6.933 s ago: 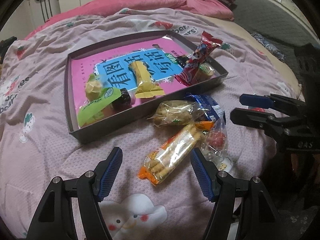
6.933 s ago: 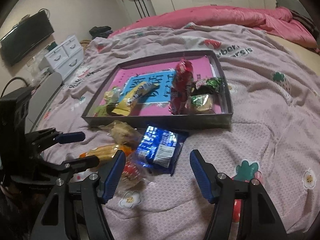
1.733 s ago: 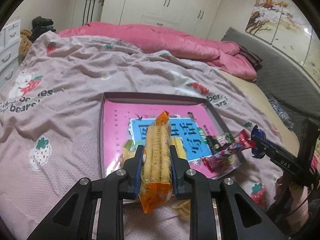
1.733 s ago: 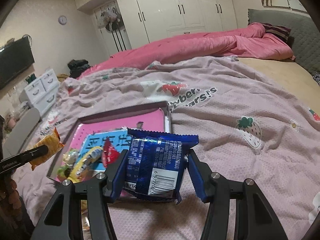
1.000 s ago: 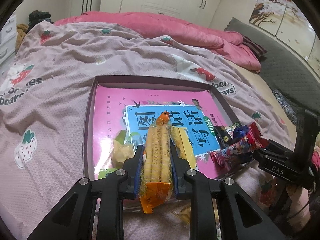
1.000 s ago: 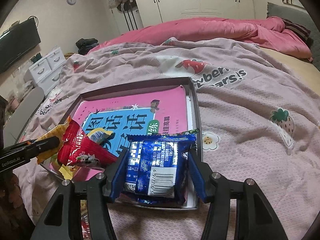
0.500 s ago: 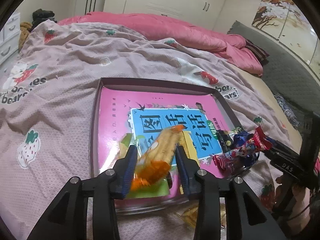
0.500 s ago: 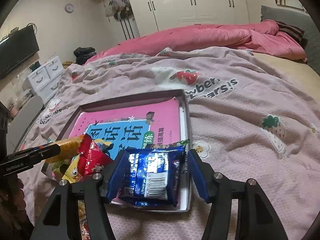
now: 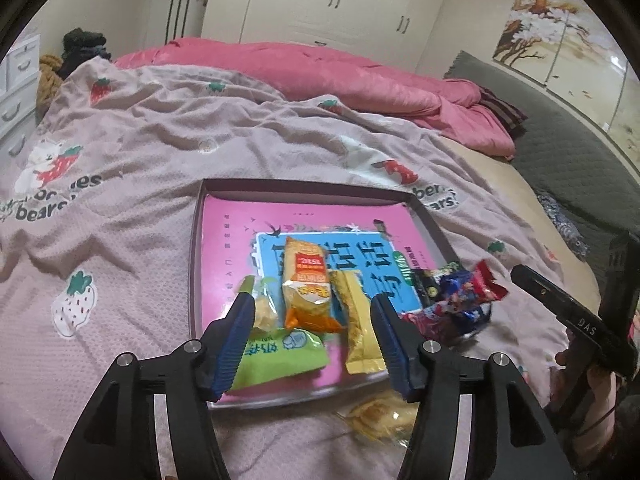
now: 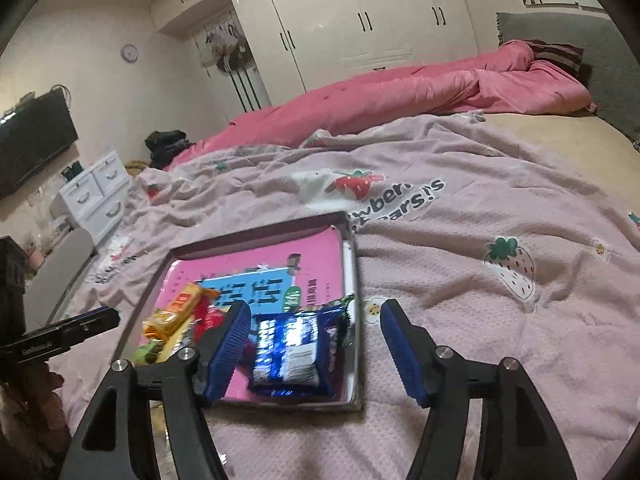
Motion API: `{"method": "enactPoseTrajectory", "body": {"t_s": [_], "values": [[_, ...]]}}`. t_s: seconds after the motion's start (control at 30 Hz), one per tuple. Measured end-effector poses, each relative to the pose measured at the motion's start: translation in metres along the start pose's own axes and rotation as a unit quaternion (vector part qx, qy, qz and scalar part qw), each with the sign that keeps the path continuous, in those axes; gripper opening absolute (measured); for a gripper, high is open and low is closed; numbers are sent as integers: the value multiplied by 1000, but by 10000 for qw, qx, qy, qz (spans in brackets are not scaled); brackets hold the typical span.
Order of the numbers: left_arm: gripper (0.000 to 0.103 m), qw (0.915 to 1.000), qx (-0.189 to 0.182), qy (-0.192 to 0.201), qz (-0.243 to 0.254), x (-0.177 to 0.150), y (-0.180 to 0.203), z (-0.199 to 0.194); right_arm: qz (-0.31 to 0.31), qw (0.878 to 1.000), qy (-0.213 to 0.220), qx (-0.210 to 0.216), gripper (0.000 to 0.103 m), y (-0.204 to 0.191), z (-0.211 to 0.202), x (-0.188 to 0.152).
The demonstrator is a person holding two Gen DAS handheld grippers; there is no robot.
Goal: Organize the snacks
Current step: 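Withdraw both grippers from the tray toward the clear bags on the bedspread, then grasp the clear cookie bag with left while right grasps the clear candy bag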
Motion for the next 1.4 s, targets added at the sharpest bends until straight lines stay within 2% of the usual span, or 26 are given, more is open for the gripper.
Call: {"method": "enactPoseTrajectory", "body": {"t_s": [0.13, 0.27, 0.4, 0.53, 0.7, 0.93, 1.23, 1.3, 1.37, 1.4], "values": [[68, 9998, -95, -47, 160, -4, 10, -10, 9, 9998, -35, 218, 72, -12, -16, -9], [70, 9985, -270, -280, 388, -16, 22, -14, -215, 9988, -239, 372, 73, -31, -24, -27], [71, 9963, -488, -565, 417, -29, 28, -12, -633, 9936, -700, 618, 73, -58, -21, -50], [71, 9938, -608, -811, 463, -42, 33, -8, -1119, 9845, -1166, 674, 73, -80, -13, -78], [72, 9908, -819, -1049, 255, -53, 36, 0, -1702, 9722, -1484, 620, 73, -101, -3, -102], [75, 9857, -966, -1380, -41, -70, 35, 18, -2053, 9601, -1816, 561, 73, -114, 15, -124], [75, 9792, -1084, -1665, -410, -80, 31, 43, -2374, 9514, -1876, 577, 73, -127, 34, -134], [75, 9774, -1152, -1686, -549, -80, 29, 48, -2438, 9498, -1856, 635, 71, -129, 36, -135], [75, 9758, -1228, -1683, -664, -80, 28, 52, -2486, 9489, -1793, 750, 58, -133, 34, -135], [75, 9746, -1279, -1686, -732, -80, 27, 53, -2513, 9483, -1780, 771, 58, -134, 34, -136]]}}
Point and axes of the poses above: each gripper's, at about its wrist camera, not at the fingertips, and z roughly the way its jaws point, y to its right, x to its top, the point moved 5 cm from there along z, roughly the way its jaws point, and after that the axes turned 4 degrees about -x, right-handed, at the moved point
